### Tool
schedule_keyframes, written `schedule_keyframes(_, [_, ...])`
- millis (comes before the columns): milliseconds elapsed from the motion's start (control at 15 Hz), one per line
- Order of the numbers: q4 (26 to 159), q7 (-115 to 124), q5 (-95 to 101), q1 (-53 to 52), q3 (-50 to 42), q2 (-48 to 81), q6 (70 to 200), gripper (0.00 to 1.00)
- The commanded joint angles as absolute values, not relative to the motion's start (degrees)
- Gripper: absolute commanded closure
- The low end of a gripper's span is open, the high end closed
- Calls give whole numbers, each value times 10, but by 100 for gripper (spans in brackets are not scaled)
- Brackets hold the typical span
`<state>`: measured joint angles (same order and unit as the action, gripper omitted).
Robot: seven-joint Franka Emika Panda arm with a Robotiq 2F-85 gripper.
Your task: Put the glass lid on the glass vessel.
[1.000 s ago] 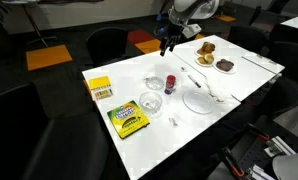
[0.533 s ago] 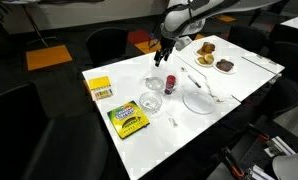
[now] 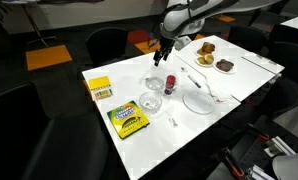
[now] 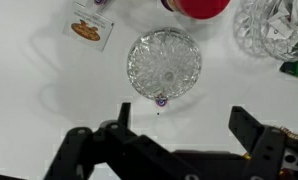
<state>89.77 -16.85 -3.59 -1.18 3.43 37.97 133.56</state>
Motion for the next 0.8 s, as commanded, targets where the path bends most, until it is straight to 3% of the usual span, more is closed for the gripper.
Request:
schedule_keyframes(0, [877, -172, -27, -5, 47, 403, 1332, 0])
schedule_keyframes(733, [815, -170, -26, -4, 53, 500, 1347, 0])
